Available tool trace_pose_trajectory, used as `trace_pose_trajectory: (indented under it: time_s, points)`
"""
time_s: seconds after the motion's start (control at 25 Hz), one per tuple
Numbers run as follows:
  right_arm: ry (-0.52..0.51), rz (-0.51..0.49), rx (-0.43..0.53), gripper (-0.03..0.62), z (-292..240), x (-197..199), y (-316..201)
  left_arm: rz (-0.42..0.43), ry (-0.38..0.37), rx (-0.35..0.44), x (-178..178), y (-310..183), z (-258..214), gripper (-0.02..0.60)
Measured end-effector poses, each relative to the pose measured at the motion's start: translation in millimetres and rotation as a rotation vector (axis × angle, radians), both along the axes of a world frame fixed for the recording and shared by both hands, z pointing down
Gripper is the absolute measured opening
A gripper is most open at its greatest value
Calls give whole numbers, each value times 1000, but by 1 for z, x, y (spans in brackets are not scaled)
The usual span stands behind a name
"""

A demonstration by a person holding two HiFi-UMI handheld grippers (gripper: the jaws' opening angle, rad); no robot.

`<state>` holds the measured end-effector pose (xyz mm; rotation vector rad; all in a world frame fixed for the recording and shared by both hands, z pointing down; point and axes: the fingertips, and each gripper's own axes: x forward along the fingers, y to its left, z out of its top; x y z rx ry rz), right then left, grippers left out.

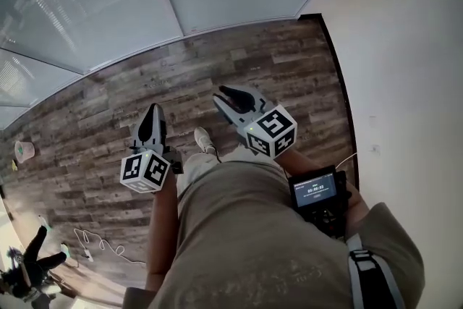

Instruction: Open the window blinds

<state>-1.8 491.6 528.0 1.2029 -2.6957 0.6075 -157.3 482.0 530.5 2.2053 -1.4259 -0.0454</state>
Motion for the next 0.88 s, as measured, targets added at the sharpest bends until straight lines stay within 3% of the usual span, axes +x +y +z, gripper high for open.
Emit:
trace_pose_trajectory:
  time_s: [0.24,0.44,0.68,0.88]
  points:
    - [-10,7,-19,95,7,39,27,25,-1,-34,46,29,8,12]
    - [-19,-10,-47,95,20,58,53,-5,11,-48,68,55,12,12]
    - [-26,-35,-87,91,35,56,60,-45,7,-50,63,68,15,12]
    - [-31,-17,-88,91,25,39,36,-8,19,-5,36,51,5,12]
